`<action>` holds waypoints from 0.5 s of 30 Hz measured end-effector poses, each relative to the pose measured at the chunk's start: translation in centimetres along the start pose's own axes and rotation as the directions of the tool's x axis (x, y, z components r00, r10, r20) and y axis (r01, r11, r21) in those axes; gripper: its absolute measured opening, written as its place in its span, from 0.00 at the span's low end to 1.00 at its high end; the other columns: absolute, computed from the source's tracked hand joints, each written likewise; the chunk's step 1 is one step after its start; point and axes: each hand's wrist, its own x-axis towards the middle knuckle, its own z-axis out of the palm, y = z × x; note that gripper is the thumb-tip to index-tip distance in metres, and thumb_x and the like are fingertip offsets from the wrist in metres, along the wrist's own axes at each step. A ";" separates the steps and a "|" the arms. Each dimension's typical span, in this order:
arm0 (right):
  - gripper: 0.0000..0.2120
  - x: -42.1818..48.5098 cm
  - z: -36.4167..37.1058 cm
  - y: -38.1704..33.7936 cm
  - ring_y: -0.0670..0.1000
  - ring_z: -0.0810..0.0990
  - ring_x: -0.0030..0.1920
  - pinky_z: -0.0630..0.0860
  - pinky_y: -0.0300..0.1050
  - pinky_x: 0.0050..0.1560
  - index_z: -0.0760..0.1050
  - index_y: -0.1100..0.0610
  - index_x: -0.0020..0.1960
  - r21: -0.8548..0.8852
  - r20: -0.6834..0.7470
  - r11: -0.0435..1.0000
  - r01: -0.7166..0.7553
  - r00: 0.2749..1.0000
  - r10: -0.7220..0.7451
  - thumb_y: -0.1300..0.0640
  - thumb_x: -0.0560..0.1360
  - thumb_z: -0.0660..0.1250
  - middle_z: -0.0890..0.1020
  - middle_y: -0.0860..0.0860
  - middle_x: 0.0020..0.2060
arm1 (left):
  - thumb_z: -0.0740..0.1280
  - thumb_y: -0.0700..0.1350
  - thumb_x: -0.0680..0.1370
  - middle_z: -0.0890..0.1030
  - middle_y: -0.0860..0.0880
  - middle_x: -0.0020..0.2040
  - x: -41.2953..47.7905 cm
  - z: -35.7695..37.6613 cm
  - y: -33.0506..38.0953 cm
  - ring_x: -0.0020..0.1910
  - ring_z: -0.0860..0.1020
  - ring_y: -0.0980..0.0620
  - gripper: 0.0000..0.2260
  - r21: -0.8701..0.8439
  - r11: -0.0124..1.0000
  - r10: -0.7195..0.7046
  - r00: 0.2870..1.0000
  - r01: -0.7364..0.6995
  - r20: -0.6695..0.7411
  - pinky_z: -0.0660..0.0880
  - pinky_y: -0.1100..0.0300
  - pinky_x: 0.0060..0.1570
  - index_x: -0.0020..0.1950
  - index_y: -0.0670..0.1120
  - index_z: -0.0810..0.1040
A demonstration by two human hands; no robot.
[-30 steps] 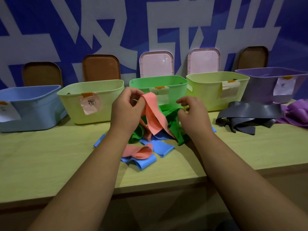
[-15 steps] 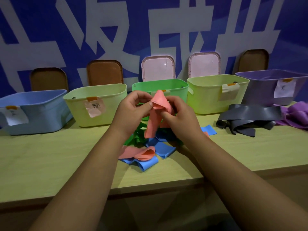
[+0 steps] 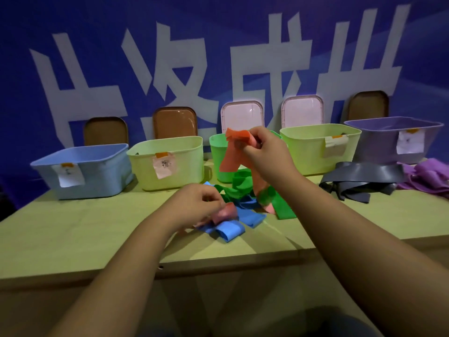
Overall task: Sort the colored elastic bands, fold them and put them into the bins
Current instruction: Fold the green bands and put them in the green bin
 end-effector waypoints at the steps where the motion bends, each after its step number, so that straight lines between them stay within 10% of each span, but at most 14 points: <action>1: 0.06 0.0 -0.1 -0.4 0.39 0.78 0.39 0.72 0.36 0.37 0.82 0.49 0.52 0.003 0.002 1.000 -0.014 1.000 0.014 0.59 0.77 0.72 0.82 0.43 0.40 | 0.71 0.48 0.81 0.86 0.49 0.41 0.1 -0.4 -0.2 0.37 0.84 0.45 0.06 -0.042 0.999 -0.012 0.999 0.011 -0.031 0.82 0.50 0.40 0.45 0.54 0.86; 15: 0.15 0.6 4.3 -6.7 0.62 0.89 0.47 0.84 0.67 0.55 0.83 0.53 0.53 0.374 0.134 0.888 -0.268 0.963 0.235 0.48 0.69 0.75 0.89 0.56 0.45 | 0.65 0.40 0.85 0.87 0.40 0.48 0.9 -4.5 2.7 0.44 0.87 0.44 0.06 -0.799 0.591 -0.259 0.912 -0.110 -0.318 0.85 0.50 0.38 0.50 0.43 0.80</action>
